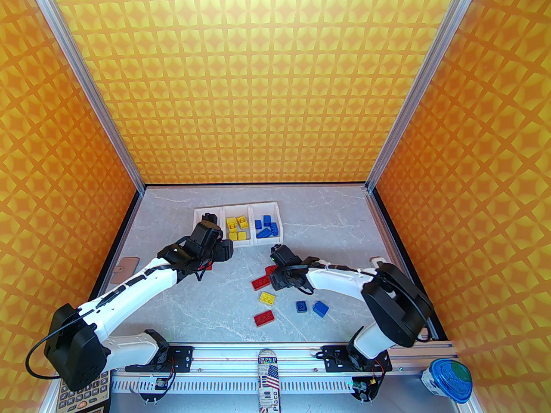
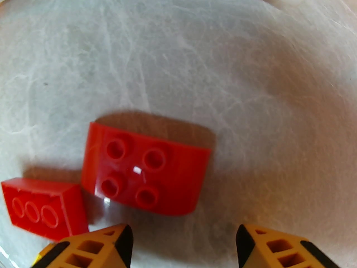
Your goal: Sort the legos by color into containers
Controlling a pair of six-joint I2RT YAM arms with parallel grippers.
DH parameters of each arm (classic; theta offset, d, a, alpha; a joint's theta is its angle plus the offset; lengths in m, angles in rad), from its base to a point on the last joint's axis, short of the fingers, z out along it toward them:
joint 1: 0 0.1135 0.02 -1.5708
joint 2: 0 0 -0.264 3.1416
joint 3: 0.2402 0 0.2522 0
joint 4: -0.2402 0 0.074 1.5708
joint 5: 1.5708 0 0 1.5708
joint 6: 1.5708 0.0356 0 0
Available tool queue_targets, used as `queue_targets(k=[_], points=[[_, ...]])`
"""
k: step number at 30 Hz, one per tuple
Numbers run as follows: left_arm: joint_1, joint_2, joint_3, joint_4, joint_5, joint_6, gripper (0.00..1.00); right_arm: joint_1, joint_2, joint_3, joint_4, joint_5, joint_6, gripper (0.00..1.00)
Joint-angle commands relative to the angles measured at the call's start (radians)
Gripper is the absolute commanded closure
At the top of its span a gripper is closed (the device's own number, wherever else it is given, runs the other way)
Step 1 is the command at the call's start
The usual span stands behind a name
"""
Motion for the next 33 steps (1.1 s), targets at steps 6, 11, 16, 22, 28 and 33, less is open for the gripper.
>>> queue_targets(k=[6,11,16,22,28,33], points=[[-0.013,-0.024,-0.022,0.002,-0.004,-0.022,0.28,0.002,0.082,0.113,0.041,0.057,-0.037,0.30],[-0.013,-0.035,-0.024,-0.007,-0.004,-0.020,0.28,0.002,0.139,0.172,0.039,0.091,-0.046,0.30],[-0.013,-0.040,-0.027,-0.013,-0.004,-0.017,0.29,0.002,0.187,0.213,0.037,0.094,-0.065,0.34],[-0.015,-0.048,-0.034,-0.017,-0.005,-0.016,0.29,0.000,0.234,0.253,0.034,0.082,-0.081,0.43],[-0.016,-0.061,-0.037,-0.024,-0.005,-0.016,0.30,0.001,0.216,0.245,0.034,0.069,-0.084,0.60],[-0.021,-0.068,-0.040,-0.033,-0.005,-0.013,0.31,0.001,0.178,0.241,0.014,0.068,-0.087,0.72]])
